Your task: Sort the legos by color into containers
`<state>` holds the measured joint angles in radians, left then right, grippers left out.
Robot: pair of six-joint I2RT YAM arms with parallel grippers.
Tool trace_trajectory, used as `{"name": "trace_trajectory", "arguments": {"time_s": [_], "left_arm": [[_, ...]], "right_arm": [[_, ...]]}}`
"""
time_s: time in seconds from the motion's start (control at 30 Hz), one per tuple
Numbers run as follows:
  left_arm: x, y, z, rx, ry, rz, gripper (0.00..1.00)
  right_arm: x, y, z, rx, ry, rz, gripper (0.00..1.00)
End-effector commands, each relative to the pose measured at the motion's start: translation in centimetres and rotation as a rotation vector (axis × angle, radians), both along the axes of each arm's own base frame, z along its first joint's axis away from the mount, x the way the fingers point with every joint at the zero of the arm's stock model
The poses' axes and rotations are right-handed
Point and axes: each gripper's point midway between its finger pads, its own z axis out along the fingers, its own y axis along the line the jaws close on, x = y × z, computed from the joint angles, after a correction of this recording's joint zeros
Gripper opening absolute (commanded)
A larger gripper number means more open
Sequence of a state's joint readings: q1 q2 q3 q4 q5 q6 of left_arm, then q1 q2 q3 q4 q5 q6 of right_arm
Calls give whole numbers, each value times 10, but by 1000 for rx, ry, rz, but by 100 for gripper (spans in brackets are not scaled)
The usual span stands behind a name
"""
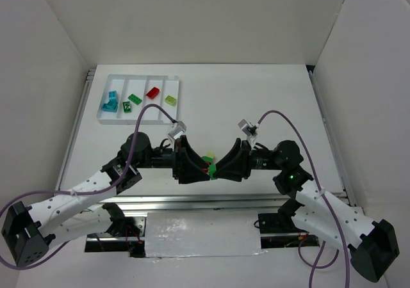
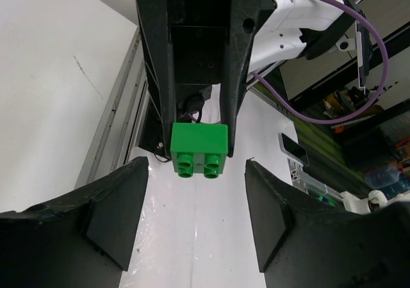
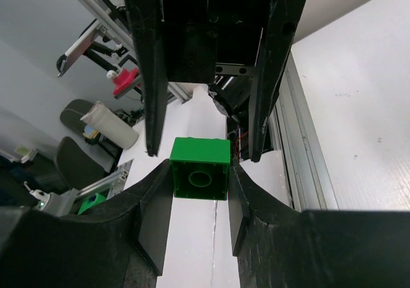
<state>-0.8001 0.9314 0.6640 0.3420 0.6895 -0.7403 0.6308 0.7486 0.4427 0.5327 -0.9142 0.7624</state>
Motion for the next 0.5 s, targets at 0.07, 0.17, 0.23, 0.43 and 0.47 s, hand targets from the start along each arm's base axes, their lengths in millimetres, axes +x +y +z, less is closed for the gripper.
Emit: {"name": "trace_trajectory", "arguments": {"time_s": [0.07, 0.17, 0.23, 0.43, 0.47], "left_arm": [[1, -6, 30, -82, -60, -13, 70], [-1, -8, 31, -88, -59, -19, 63], [-1, -9, 31, -88, -58, -19, 57], [-7, -12, 35, -115, -56, -58, 47], [-7, -13, 34, -115, -56, -60, 41]], "right_arm": [[-6, -1, 19, 39, -82, 9, 0], [-2, 1, 18, 32, -78, -8, 0], [-2, 1, 19, 36, -79, -9, 0], [5, 3, 17, 34, -67, -44, 0], [5, 3, 18, 34, -67, -42, 0]]}}
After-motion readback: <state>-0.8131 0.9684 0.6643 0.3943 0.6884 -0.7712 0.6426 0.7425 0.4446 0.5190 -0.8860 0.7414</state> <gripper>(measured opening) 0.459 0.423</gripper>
